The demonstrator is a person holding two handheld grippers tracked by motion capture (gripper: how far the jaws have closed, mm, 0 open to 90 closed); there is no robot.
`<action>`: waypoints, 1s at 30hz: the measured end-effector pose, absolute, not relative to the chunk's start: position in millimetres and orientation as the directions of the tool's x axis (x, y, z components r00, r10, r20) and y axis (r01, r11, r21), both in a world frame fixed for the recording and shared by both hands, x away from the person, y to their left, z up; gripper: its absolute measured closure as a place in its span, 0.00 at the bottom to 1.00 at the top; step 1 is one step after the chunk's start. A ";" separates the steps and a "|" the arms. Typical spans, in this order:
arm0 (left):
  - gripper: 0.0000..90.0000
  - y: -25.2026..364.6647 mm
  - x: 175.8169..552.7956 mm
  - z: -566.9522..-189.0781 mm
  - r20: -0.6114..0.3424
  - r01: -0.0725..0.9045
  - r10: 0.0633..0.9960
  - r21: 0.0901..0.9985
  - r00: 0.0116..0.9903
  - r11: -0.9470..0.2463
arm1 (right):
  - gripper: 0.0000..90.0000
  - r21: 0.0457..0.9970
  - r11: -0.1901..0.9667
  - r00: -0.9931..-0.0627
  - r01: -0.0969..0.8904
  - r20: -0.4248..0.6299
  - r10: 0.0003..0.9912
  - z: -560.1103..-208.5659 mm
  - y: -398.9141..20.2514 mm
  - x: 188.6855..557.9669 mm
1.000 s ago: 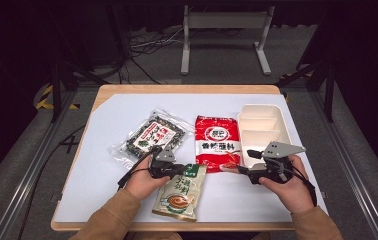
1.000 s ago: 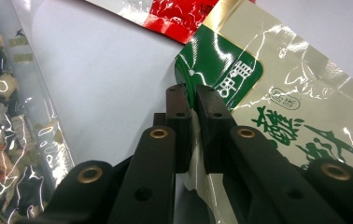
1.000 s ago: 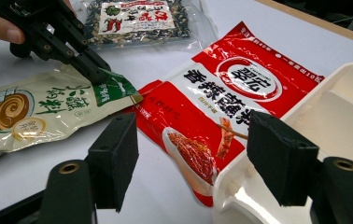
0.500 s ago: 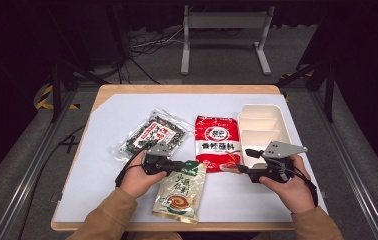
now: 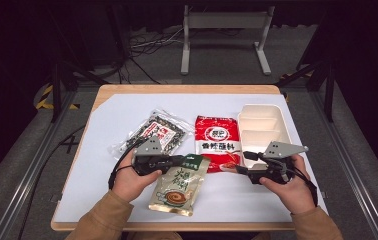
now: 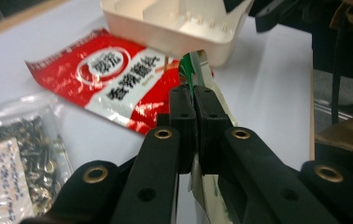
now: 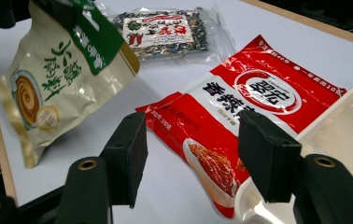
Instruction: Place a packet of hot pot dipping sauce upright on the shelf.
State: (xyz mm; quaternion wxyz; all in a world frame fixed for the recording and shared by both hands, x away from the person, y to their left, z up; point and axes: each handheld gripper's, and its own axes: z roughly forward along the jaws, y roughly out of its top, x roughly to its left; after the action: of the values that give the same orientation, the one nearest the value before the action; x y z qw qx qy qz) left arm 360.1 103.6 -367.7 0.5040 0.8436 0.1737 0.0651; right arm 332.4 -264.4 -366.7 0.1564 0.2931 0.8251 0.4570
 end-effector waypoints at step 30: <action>0.97 103.1 337.2 -331.8 0.020 0.084 0.305 0.942 0.952 -0.326 | 0.61 0.784 0.562 -0.875 0.266 -0.048 0.481 -323.2 -244.2 332.8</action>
State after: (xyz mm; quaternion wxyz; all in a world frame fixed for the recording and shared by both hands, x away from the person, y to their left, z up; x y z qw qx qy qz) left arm 337.2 103.1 -331.8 0.5681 0.8084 0.1203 0.0969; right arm 332.8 -244.2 -323.2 0.1290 0.2135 0.8742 0.4166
